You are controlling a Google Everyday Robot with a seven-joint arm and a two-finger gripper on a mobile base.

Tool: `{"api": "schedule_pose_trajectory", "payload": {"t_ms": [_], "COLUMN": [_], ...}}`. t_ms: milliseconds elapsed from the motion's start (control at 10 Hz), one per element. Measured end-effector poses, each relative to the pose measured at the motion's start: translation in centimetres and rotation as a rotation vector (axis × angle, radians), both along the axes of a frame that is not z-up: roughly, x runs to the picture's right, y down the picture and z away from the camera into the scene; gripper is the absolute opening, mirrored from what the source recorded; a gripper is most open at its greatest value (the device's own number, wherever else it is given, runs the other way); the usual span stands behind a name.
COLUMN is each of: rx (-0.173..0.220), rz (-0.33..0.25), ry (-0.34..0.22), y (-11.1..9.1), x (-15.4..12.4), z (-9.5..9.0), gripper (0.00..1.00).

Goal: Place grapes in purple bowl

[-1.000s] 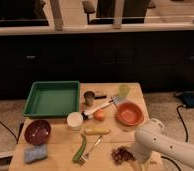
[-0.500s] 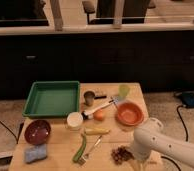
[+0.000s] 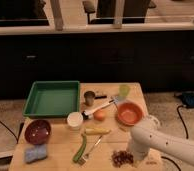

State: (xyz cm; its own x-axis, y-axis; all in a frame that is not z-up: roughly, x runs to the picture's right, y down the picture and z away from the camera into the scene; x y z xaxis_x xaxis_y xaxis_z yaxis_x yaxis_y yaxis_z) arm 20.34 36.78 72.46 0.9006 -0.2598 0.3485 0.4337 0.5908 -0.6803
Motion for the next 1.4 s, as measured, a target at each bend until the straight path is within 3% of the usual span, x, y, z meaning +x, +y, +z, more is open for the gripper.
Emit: {"api": "schedule_pose_trajectory", "payload": {"t_ms": [200,700,1400], "rx": [-0.031,-0.026,0.068], "rz": [-0.012,-0.011,0.034], "ry": [0.014,0.02,0.014], "y": [-0.1,-0.3,-5.7], "x": [-0.1,0.1,1.6], "z": [1.0,1.4,-2.2], "gripper": [0.0,0.0,0.0]}}
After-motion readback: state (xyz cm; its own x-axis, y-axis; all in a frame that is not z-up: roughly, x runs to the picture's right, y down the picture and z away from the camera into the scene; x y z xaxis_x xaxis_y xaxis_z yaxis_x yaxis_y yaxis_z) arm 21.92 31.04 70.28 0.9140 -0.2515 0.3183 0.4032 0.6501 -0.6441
